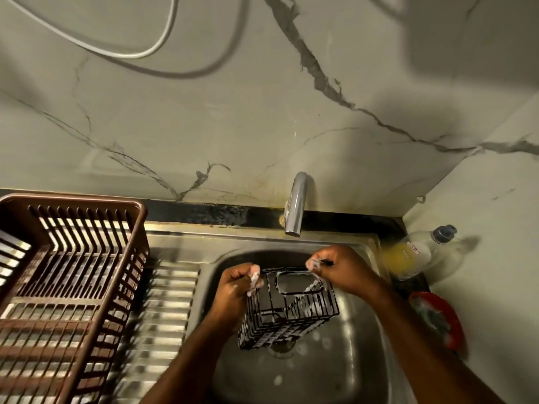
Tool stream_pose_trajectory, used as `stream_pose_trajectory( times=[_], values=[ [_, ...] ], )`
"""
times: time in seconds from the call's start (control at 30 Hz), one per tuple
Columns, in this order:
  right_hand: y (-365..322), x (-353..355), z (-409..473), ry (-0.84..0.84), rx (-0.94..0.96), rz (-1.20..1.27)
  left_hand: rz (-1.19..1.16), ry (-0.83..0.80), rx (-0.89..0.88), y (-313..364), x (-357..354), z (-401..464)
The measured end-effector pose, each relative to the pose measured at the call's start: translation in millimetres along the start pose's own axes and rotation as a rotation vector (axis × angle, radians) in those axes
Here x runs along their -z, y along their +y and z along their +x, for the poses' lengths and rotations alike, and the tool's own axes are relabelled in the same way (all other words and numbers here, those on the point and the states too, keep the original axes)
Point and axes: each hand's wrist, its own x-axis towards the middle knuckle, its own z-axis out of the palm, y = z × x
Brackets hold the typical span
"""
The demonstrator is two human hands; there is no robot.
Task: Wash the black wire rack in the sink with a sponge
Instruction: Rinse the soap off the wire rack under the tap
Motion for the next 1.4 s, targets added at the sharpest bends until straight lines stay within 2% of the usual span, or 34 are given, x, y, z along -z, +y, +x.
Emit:
stream_pose_trajectory(
  times=[0.1, 0.2, 0.23, 0.33, 0.4, 0.57, 0.87, 0.97, 1.03, 1.13, 1.23, 1.3, 1.4],
  values=[
    [-12.2, -13.3, 6.5, -0.07, -0.033, -0.025, 0.049, 0.054, 0.037, -3.3, -7.0, 2.3],
    [-32.6, -26.3, 16.5, -0.156, -0.009, 0.056, 0.083, 0.063, 0.046, -7.7, -14.3, 4.7],
    [-33.0, -26.7, 23.0, -0.104, -0.03, 0.115, 0.08, 0.065, 0.044, -8.7, -14.0, 4.9],
    [-20.3, -22.0, 48.9, 0.28, -0.161, 0.281, 0.056, 0.066, 0.038, -10.6, -9.9, 4.8],
    [-12.8, -19.3, 65.3, 0.462, -0.213, 0.386, 0.052, 0.068, 0.035, -10.8, -8.0, 5.3],
    [-10.1, -23.6, 91.5, 0.516, -0.236, 0.485, 0.065, 0.038, 0.057, -13.0, -7.8, 9.2],
    [0.5, -40.1, 120.4, 0.407, -0.142, 0.234, 0.059, 0.037, 0.121, -22.0, -5.1, 17.3],
    [2.9, -52.6, 139.7, 0.346, -0.222, 0.134, 0.056, 0.03, 0.135, -20.5, -6.0, 19.2],
    [3.4, -62.7, 146.2, 0.374, -0.295, 0.121, 0.06, 0.026, 0.129, -19.2, -6.0, 19.4],
    [-8.6, -69.4, 141.2, 0.397, -0.273, 0.002, 0.073, 0.035, 0.123, -17.2, -4.8, 18.6],
    [-18.0, -67.9, 124.6, 0.287, -0.229, 0.151, 0.063, 0.065, 0.137, -15.6, -1.5, 18.1],
    [-20.1, -63.8, 106.5, 0.198, -0.226, 0.368, 0.062, 0.077, 0.141, -17.3, 2.7, 17.5],
    [-21.8, -52.1, 77.6, 0.051, -0.327, 0.727, 0.051, 0.082, 0.143, -19.3, 4.5, 12.3]
  ],
)
